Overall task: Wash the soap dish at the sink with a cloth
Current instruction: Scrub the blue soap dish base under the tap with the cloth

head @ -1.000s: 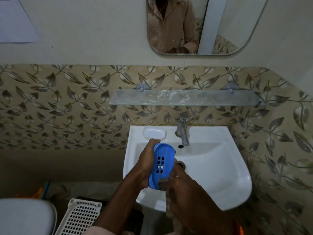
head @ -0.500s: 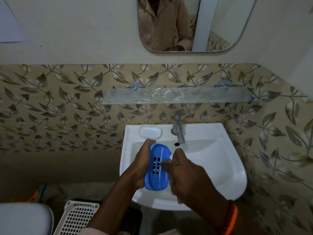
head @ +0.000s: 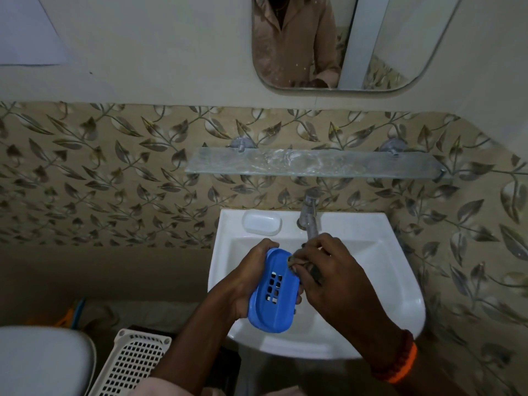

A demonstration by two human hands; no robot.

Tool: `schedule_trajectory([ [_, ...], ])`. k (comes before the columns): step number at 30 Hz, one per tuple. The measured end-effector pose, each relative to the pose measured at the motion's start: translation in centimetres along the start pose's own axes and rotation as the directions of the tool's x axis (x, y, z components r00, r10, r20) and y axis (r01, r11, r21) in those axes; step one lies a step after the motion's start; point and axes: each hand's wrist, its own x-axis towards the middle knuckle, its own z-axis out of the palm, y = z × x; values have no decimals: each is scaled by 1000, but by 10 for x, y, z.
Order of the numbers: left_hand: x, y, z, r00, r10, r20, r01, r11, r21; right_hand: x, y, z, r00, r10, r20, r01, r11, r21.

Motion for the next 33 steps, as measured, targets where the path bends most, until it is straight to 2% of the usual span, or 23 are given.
schedule_trajectory([
  [2, 0, -1, 6, 998, 19, -62, -17, 999, 39, 1, -8, 2, 996, -93, -1, 92, 981, -172],
  [4, 0, 0, 12, 990, 47, -136, -37, 997, 72, -2, -13, 8, 994, -103, 34, 109, 961, -255],
  [6, 0, 1, 13, 977, 72, -199, -55, 994, 91, -8, -13, 17, 995, -27, 101, 48, 976, -213],
  [9, 1, 0, 12, 963, 101, -250, -73, 990, 119, -14, -13, 26, 977, 165, 134, -149, 982, -118],
  [15, 5, -8, 14, 935, 243, -258, -210, 966, 148, 8, -13, 24, 955, 298, -13, -298, 955, -15],
  [18, 5, -8, 13, 922, 262, -284, -231, 963, 136, 3, -16, 30, 950, 313, -23, -313, 950, 4],
  [23, 6, -5, 12, 907, 265, -328, -231, 963, 138, -15, -20, 38, 929, 362, 76, -364, 931, 12],
  [29, 4, -12, 16, 906, 296, -302, -250, 951, 180, 7, -18, 33, 916, 393, -79, -391, 920, 40],
  [33, 4, -6, 15, 883, 308, -354, -280, 951, 127, -2, -22, 37, 906, 422, -12, -421, 905, 62],
])
